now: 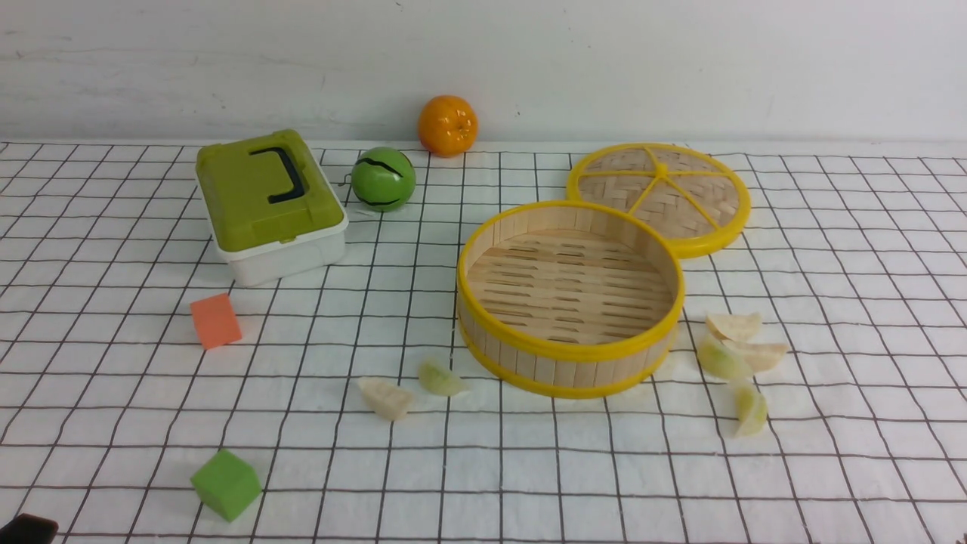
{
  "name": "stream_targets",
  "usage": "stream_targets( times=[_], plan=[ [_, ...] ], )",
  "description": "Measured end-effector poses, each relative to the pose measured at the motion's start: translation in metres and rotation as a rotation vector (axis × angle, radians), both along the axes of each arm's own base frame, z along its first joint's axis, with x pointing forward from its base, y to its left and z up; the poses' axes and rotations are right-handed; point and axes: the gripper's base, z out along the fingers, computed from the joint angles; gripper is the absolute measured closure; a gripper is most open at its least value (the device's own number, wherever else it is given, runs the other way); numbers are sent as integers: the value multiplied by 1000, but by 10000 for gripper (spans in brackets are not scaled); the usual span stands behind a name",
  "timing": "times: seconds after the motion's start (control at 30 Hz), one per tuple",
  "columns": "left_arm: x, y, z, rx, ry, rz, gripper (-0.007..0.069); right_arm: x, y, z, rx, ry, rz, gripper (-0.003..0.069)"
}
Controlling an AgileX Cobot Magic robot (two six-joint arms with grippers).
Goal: Put the dumplings into the steamer on the table with the white tablecloth.
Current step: 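Reach for and grasp a dumpling on the table with the left gripper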
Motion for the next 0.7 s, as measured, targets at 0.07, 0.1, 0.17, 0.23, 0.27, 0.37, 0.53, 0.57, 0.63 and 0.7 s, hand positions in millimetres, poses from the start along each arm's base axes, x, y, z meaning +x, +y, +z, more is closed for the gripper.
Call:
stream_targets(
  times=[0.07, 0.1, 0.17, 0.23, 0.27, 0.37, 0.53, 0.57, 0.63, 0.7],
  plan=[
    [0, 0, 0, 23, -2, -2, 386, 0, 0, 0, -4, -2, -2, 421],
    [0, 0, 0, 30, -4, -2, 386, 0, 0, 0, -28, -7, 1, 421],
    [0, 0, 1, 57, -4, -10, 386, 0, 0, 0, -81, -15, 11, 423],
    [-2, -2, 9, 106, -19, -29, 386, -1, 1, 3, -129, -29, 26, 431],
    [-3, -3, 18, 156, -39, -42, 390, -1, 2, 8, -165, -48, 34, 443],
    [-12, -6, 53, 389, -117, -89, 452, -4, 1, 35, -318, -135, 37, 533],
    [-6, -9, 94, 716, 12, -219, 638, 15, -1, 91, -638, -151, 63, 677],
    [-2, -10, 98, 753, 67, -263, 637, 22, -1, 100, -689, -143, 80, 680],
    [9, -10, 111, 822, 156, -338, 637, 37, 1, 119, -801, -121, 141, 680],
    [22, -11, 118, 879, 264, -445, 637, 56, 4, 136, -904, -90, 244, 680]
  ],
)
